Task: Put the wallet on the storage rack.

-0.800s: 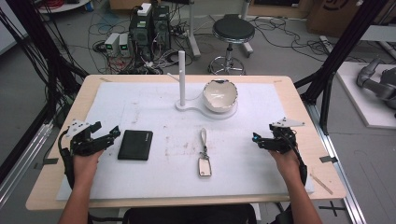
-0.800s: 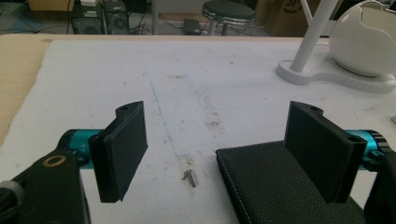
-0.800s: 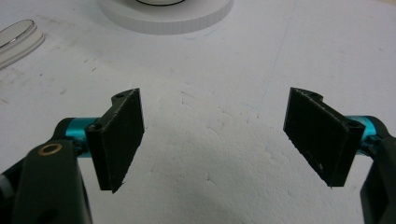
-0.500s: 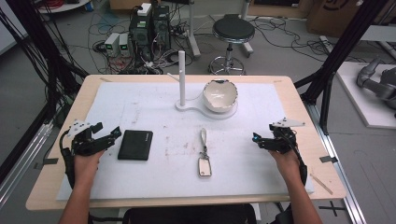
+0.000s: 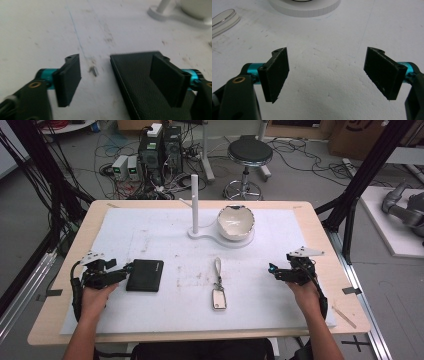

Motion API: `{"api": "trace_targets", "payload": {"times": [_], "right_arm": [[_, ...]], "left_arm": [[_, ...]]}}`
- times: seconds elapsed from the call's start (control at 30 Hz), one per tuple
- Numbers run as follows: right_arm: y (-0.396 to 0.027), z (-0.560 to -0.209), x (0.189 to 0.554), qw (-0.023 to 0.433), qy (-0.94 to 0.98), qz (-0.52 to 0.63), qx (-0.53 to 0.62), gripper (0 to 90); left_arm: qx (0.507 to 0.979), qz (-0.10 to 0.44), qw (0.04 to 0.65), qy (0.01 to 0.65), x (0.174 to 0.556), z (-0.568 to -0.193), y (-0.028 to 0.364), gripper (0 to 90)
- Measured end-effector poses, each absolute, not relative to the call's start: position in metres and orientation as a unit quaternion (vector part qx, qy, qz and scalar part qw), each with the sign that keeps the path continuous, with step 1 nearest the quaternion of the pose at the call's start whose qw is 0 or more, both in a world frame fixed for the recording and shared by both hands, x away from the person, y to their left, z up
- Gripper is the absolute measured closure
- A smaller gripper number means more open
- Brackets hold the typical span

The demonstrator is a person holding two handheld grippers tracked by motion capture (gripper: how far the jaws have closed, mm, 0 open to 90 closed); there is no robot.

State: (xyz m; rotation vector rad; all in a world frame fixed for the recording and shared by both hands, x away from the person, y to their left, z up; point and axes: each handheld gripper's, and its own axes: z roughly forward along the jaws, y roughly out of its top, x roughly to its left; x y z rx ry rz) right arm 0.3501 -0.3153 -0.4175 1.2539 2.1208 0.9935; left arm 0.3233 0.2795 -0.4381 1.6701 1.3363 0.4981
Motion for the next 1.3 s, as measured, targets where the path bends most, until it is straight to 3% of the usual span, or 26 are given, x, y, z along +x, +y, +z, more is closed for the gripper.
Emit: {"api": "trace_targets", "payload": {"times": [0.37, 0.4, 0.87, 0.93, 1.3], "right_arm": [[-0.316, -0.419, 0.352, 0.238, 0.774, 0.361, 0.462, 20.7], [-0.316, -0.419, 0.352, 0.238, 0.775, 0.361, 0.460, 20.7], [-0.314, -0.419, 0.352, 0.235, 0.780, 0.359, 0.456, 20.8], [-0.314, -0.419, 0.352, 0.234, 0.780, 0.360, 0.456, 20.8], [-0.316, -0.419, 0.351, 0.234, 0.779, 0.359, 0.458, 20.8]], "left_arm": [[0.713, 0.125, 0.434, 0.536, 0.330, -0.449, 0.274, 46.8], [0.713, 0.116, 0.439, 0.534, 0.330, -0.449, 0.275, 55.1], [0.684, 0.045, 0.483, 0.545, 0.333, -0.453, 0.278, 75.7], [0.675, 0.026, 0.498, 0.544, 0.333, -0.453, 0.279, 84.1], [0.674, 0.045, 0.536, 0.507, 0.330, -0.434, 0.278, 86.0]]}}
